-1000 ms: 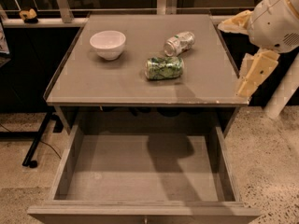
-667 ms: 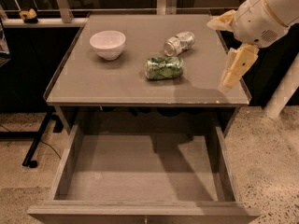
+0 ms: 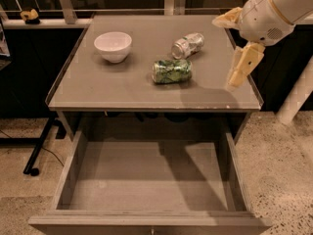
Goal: Place green can into top drawer
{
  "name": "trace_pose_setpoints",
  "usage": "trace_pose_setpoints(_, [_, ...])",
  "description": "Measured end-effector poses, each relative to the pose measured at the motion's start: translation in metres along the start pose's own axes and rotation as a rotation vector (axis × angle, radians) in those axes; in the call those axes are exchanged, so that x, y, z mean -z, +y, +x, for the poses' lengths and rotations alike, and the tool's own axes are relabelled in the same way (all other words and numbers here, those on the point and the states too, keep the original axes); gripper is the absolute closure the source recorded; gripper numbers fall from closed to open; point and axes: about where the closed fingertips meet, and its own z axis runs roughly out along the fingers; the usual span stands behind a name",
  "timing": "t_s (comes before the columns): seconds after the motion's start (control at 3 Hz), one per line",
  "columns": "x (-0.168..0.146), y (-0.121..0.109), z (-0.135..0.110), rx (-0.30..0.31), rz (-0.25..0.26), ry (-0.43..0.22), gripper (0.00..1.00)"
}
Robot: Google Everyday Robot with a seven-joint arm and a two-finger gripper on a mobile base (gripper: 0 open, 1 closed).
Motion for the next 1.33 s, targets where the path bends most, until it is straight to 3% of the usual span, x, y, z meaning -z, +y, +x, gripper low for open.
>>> trace_pose_setpoints(0.67, [-0.031, -0.042, 0.004, 0.054, -0.07, -0.006, 0.0])
trace_pose_setpoints(1.0, [-0.041, -0.051, 0.007, 0.055, -0.105, -0.013, 0.0])
trace_pose_setpoints(1.33, [-0.049, -0.058, 0.01, 0.042, -0.101, -0.031, 0.0])
